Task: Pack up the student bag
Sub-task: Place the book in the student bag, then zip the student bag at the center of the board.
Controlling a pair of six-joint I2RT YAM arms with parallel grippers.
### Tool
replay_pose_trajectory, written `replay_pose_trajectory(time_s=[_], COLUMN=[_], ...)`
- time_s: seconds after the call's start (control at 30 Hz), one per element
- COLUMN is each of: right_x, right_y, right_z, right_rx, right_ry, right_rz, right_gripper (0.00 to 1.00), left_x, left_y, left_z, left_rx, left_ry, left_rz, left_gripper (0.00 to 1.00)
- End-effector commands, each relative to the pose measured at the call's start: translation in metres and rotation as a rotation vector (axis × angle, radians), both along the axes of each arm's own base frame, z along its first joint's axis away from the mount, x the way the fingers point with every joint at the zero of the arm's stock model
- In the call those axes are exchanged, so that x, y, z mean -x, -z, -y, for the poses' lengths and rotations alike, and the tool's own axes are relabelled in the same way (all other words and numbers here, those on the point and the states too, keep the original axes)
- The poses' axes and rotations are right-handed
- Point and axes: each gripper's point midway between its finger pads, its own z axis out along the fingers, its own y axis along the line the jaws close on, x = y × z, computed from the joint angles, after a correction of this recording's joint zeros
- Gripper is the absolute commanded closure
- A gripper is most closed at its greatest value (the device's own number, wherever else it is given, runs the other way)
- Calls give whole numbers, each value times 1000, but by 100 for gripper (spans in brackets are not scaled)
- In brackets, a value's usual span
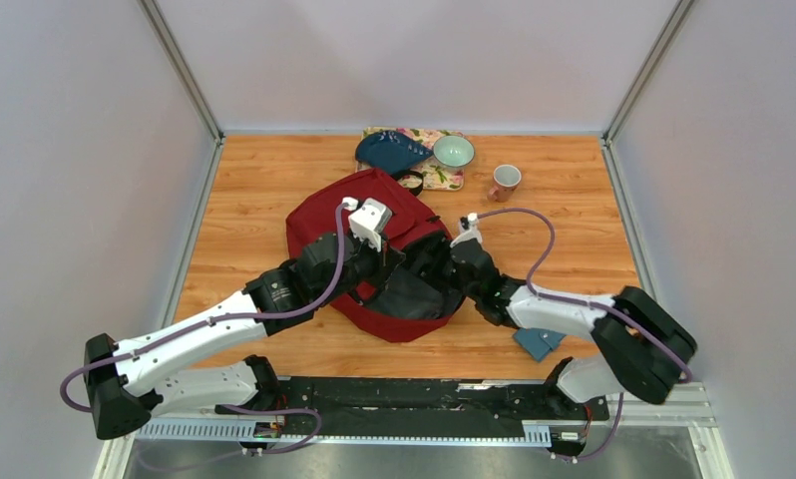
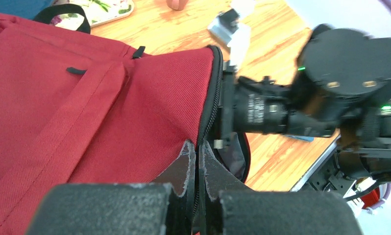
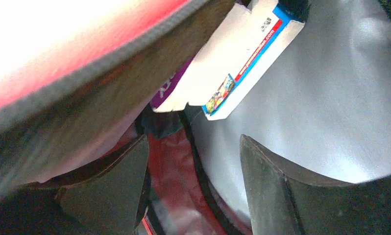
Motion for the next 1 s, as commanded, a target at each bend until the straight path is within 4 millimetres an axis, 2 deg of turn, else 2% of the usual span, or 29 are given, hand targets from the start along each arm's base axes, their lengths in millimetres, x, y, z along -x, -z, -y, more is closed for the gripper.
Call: replay_pose_trajectory(time_s=[0.0, 0.03, 0.07, 0.1, 0.13, 0.17, 0.2, 0.23, 0.33, 0.4, 0.43, 0.47, 0.53, 0.57, 0.63, 0.67, 0.73, 0.77, 0.83, 0.93, 0.97], right_x=[19, 24, 25, 34, 37, 37, 47, 51, 64, 69, 71, 73, 75, 76, 78, 79, 80, 81, 81, 81, 78], right_y=[5, -10, -8, 4, -8, -10, 7, -6, 1, -11, -10, -17, -19, -19, -25, -24, -25, -26, -21, -14, -19], right_z=[38, 46, 56, 70, 79, 90, 107, 117, 148, 168, 175, 187, 198, 207, 214, 218, 218, 215, 210, 195, 189], right_rx=[128, 109, 129, 188, 182, 206, 283, 267, 326, 306, 300, 284, 280, 291, 282, 294, 300, 299, 318, 329, 318], right_ry=[16, 26, 54, 62, 80, 114, 127, 148, 208, 267, 293, 332, 368, 394, 414, 422, 416, 398, 373, 308, 295], right_rz=[54, 85, 86, 51, 74, 80, 31, 57, 41, 77, 79, 102, 117, 125, 149, 148, 147, 143, 123, 99, 112], right_gripper=[29, 29, 29, 28, 28, 28, 27, 27, 26, 24, 24, 23, 22, 21, 21, 20, 19, 17, 17, 16, 16], left_x=[-1, -1, -1, 0, 0, -1, 1, 1, 3, 5, 7, 10, 20, 22, 36, 39, 44, 47, 49, 51, 53], left_y=[-15, -14, -14, -10, -9, -6, -5, -2, 9, 20, 25, 37, 50, 64, 72, 79, 79, 69, 65, 43, 40], left_z=[0, 0, 1, 2, 3, 5, 8, 10, 20, 29, 33, 39, 49, 51, 55, 50, 44, 40, 31, 17, 14], left_rx=[67, 67, 72, 68, 67, 69, 71, 72, 71, 69, 73, 63, 69, 47, 47, 47, 58, 79, 70, 93, 94], left_ry=[-16, -15, -16, -11, -8, -7, 5, 9, 38, 66, 77, 97, 152, 155, 203, 196, 191, 195, 178, 165, 163], left_rz=[21, 19, 18, 11, 7, 1, -5, -11, -40, -72, -95, -124, -191, -227, -286, -298, -314, -299, -295, -257, -250], left_gripper=[100, 100, 100, 100, 100, 100, 100, 100, 100, 100, 100, 100, 99, 91, 83, 67, 47, 29, 22, 21, 21])
